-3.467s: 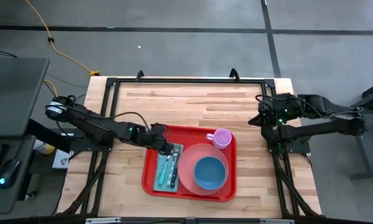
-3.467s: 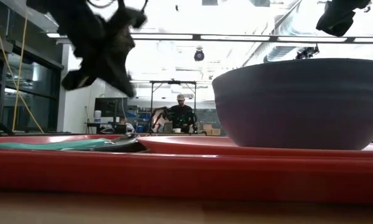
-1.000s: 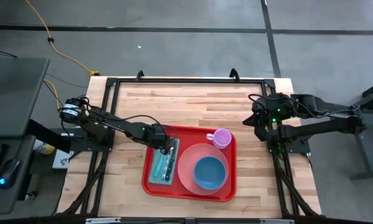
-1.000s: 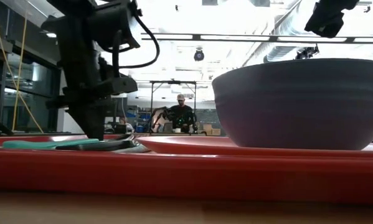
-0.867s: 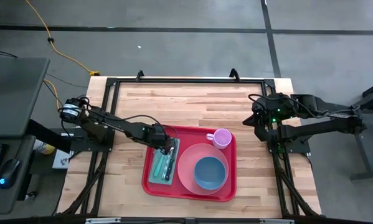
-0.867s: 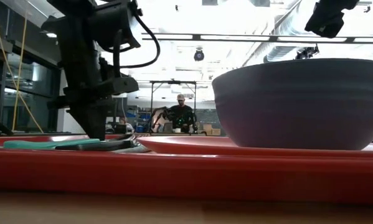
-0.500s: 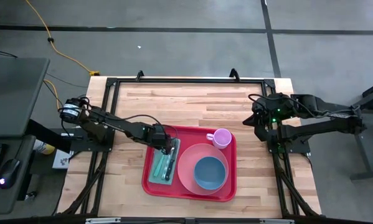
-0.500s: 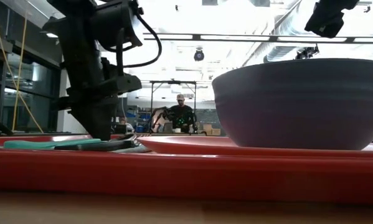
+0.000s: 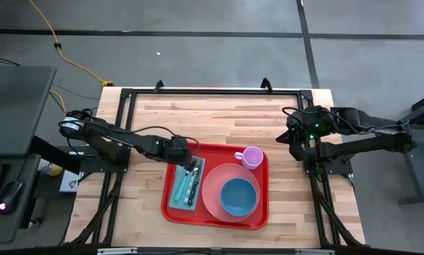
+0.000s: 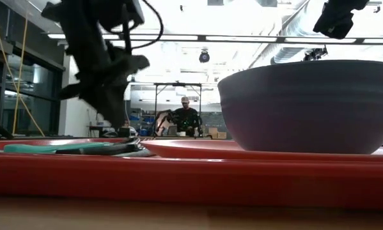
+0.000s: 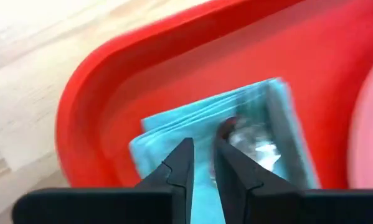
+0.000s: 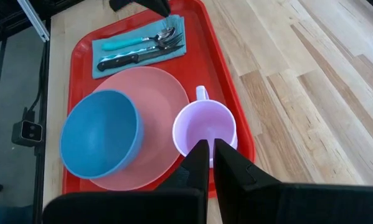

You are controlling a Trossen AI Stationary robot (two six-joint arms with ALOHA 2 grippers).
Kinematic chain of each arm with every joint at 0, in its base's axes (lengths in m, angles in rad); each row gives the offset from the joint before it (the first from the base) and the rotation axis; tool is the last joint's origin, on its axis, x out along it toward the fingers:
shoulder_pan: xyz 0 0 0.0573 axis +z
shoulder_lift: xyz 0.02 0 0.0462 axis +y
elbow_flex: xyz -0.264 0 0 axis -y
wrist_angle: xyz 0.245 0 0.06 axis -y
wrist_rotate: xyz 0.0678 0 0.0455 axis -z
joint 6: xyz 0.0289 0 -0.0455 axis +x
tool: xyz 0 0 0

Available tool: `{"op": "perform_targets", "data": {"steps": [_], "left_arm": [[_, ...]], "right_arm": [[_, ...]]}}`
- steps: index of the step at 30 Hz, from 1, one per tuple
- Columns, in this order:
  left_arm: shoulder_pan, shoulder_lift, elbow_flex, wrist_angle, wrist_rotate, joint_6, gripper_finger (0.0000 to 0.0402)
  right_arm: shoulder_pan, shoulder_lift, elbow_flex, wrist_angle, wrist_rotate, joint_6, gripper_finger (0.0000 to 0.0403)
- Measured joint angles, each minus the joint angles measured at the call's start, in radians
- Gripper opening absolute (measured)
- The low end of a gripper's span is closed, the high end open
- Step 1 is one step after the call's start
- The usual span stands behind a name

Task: Set up tray
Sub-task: Adjust the blue napkin

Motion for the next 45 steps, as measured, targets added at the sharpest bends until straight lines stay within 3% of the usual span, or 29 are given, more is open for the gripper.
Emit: {"op": "perform_targets", "data": {"steps": [9, 15, 19, 22, 28, 33, 40, 45], "left_arm": [[-0.002, -0.009, 0.141, 0.085, -0.008, 0.157, 0.0012], [-0.036, -0.012, 0.253, 0.044, -0.255, 0.268, 0.0045], [-0.064, -0.033, 0.274, 0.084, -0.318, 0.390, 0.0049], [-0.088, -0.047, 0.271, 0.039, -0.317, 0.383, 0.0033], [-0.151, -0.044, 0.271, -0.275, -0.209, 0.043, 0.0009], [-0.194, -0.035, 0.271, -0.430, -0.070, -0.031, 0.0008], [-0.234, 0.048, 0.272, -0.381, 0.119, -0.026, 0.0007], [-0.269, 0.135, 0.271, -0.328, 0.179, -0.096, 0.0007]], "right_arm": [[0.000, 0.000, 0.000, 0.001, 0.002, -0.011, 0.0000], [0.000, -0.013, 0.000, -0.013, -0.003, -0.019, 0.0000], [0.000, -0.071, 0.000, -0.012, -0.003, -0.008, 0.0000], [0.000, -0.134, 0.000, -0.013, 0.033, 0.027, 0.0000], [0.000, -0.218, 0.000, -0.035, 0.092, 0.095, 0.0000], [0.000, -0.228, 0.000, -0.047, 0.132, 0.112, 0.0000], [0.000, -0.201, 0.000, -0.040, 0.135, 0.112, 0.0000], [0.000, -0.181, 0.000, -0.038, 0.131, 0.111, 0.0000]]}}
